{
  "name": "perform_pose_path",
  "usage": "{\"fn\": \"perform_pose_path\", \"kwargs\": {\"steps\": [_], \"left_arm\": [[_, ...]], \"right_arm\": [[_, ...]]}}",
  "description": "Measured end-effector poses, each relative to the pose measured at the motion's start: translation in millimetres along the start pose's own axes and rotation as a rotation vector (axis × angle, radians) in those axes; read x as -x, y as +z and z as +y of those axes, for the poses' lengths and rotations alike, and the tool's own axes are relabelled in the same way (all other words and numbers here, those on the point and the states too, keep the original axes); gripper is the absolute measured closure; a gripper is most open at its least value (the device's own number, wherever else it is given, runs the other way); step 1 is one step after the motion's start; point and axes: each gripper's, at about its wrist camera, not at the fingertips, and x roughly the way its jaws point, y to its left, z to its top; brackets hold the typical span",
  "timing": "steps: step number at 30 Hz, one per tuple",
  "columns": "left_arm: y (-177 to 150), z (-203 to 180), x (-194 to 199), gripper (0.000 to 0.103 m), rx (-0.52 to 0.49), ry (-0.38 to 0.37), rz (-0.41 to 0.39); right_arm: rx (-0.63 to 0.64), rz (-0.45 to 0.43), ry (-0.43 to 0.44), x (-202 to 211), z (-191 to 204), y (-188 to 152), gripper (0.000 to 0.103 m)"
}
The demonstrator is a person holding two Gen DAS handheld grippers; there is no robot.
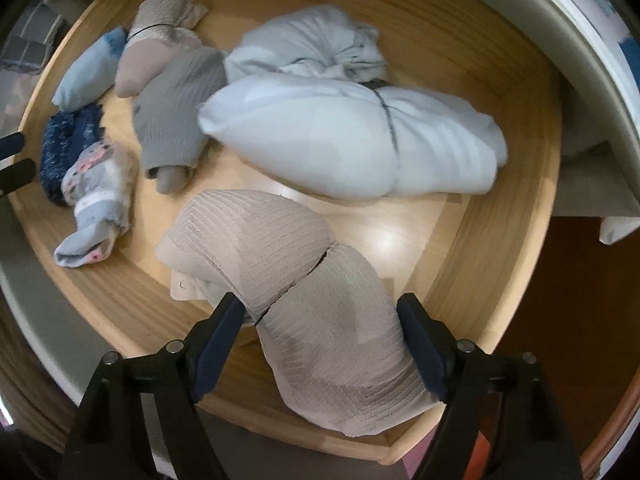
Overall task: Take underwear out of drawer
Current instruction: 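Lower the left tool to the flowered pale blue sock while the right tool reaches the beige bra, then close the left tool on the flowered sock while the right tool grips the beige bra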
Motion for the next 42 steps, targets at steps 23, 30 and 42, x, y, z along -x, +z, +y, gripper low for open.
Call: {"fn": "perform_pose_path", "kwargs": {"steps": [23,30,42], "left_arm": [[13,-49,-27,0.046,0.097,-0.073,0.147],[22,-67,-43,0.046,0.134,-0.075,0.146],[40,-95,-74,0.047,0.043,0.049,0.157]], "right_arm": [[-0.119,-0.015,-0.040,-23,-26,-14,0.036],[-0.164,-0.029,-0.007,-33,-33,-22,0.035],[-0.186,-0.016,0.018,-22,-55,-26,0.031]]}}
